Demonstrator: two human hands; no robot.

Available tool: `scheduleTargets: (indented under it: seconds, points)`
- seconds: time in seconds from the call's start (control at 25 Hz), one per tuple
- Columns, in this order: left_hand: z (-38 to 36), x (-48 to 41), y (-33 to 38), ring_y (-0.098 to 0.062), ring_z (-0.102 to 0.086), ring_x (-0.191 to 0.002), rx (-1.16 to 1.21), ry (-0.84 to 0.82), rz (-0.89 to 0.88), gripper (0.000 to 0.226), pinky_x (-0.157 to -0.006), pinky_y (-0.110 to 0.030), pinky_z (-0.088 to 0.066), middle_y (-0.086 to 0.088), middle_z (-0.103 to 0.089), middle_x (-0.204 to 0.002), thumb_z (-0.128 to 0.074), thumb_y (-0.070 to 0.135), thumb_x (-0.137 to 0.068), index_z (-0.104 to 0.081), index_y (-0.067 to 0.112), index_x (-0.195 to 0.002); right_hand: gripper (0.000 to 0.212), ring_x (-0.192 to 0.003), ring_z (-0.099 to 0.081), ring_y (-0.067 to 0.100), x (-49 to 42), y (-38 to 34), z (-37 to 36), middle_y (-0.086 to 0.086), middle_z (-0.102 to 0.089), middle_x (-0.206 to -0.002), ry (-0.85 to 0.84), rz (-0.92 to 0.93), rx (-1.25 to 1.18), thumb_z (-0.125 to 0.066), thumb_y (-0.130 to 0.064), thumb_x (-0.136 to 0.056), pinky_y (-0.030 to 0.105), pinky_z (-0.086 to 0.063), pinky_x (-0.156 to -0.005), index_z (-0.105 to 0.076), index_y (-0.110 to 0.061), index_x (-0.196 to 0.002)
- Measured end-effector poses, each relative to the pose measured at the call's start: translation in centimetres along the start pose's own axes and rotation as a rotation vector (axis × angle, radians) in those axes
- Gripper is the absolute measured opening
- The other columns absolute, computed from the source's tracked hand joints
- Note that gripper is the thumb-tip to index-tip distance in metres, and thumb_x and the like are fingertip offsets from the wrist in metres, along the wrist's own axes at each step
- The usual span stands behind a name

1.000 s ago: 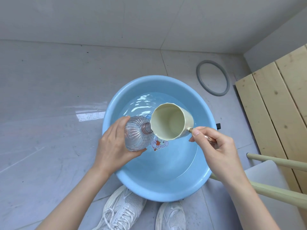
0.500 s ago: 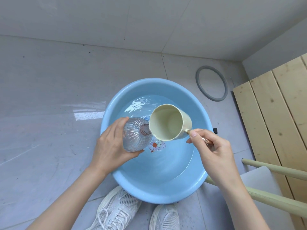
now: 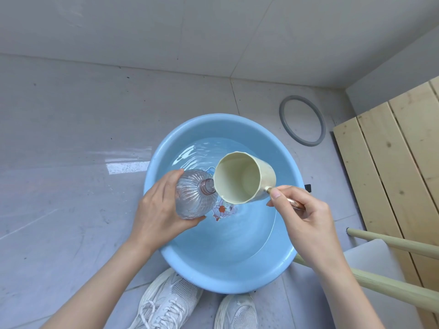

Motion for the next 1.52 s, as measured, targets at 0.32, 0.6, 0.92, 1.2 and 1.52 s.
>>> scheduleTargets:
  seconds: [0.32, 0.6, 0.92, 1.2, 1.52]
  points:
    - [0.06, -0.03, -0.06, -0.020, -0.050, -0.113, 0.001, -0.002, 0.008, 0.099, -0.094, -0.027, -0.037, -0.011, -0.059, -0.125, -0.080, 0.054, -0.051, -0.045, 0.003, -0.128, 0.021, -0.077, -0.063, 0.000, -0.09, -0.02, 0.01, -0.008, -0.068, -0.082, 0.002, 0.032, 0.015, -0.064, -0.027, -0.086, 0.007, -0.040, -0.071, -0.068, -0.020, -0.066]
    - [0.08, 0.01, -0.10, -0.021, -0.051, -0.113, 0.007, -0.003, 0.002, 0.103, -0.093, -0.027, -0.038, -0.012, -0.059, -0.125, -0.089, 0.049, -0.047, -0.044, 0.003, -0.128, 0.020, -0.080, -0.064, 0.003, -0.16, -0.33, 0.14, -0.006, -0.068, -0.084, 0.004, 0.060, 0.029, -0.064, -0.026, -0.086, 0.008, -0.042, -0.074, -0.069, -0.020, -0.068]
    - [0.13, 0.00, -0.09, -0.020, -0.052, -0.113, 0.008, -0.006, 0.017, 0.106, -0.093, -0.027, -0.038, -0.011, -0.060, -0.125, -0.091, 0.049, -0.045, -0.046, 0.002, -0.128, 0.022, -0.085, -0.064, 0.007, -0.11, -0.53, 0.26, -0.007, -0.068, -0.085, 0.014, 0.082, 0.027, -0.064, -0.041, -0.080, 0.010, -0.042, -0.076, -0.070, -0.023, -0.070]
    - [0.36, -0.06, 0.12, -0.019, -0.050, -0.110, 0.010, 0.001, 0.022, 0.104, -0.089, -0.027, -0.039, -0.012, -0.061, -0.122, -0.093, 0.045, -0.042, -0.048, 0.001, -0.126, 0.023, -0.091, -0.064, 0.009, -0.10, -0.51, 0.30, -0.009, -0.069, -0.088, 0.012, 0.082, 0.022, -0.061, -0.043, -0.079, 0.013, -0.044, -0.079, -0.071, -0.023, -0.072]
    - [0.42, -0.04, 0.16, -0.019, -0.050, -0.109, 0.011, 0.003, 0.028, 0.106, -0.089, -0.026, -0.039, -0.013, -0.062, -0.121, -0.092, 0.045, -0.040, -0.047, 0.003, -0.126, 0.022, -0.092, -0.065, 0.010, -0.12, -0.56, 0.42, -0.009, -0.068, -0.089, 0.023, 0.095, 0.029, -0.068, -0.042, -0.083, 0.012, -0.045, -0.079, -0.070, -0.024, -0.070]
Point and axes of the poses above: each hand's wrist, its own x-axis away from the middle knuckle, its own z-axis out of the back of the hand, y = z × x, the point moved 8 cm from there along -x, towards the middle knuckle
